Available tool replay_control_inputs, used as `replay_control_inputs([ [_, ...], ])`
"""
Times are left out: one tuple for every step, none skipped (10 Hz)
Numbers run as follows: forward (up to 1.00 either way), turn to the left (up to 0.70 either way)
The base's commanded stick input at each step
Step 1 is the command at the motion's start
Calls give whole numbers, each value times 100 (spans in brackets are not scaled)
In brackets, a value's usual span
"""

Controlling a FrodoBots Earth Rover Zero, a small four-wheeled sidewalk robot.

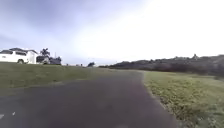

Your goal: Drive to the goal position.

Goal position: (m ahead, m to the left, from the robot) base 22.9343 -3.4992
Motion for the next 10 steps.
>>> replay_control_inputs([
  [100,0],
  [100,0],
  [100,0],
  [100,0],
  [100,0],
  [100,0],
  [100,0],
  [100,0],
  [100,0],
  [100,0],
])
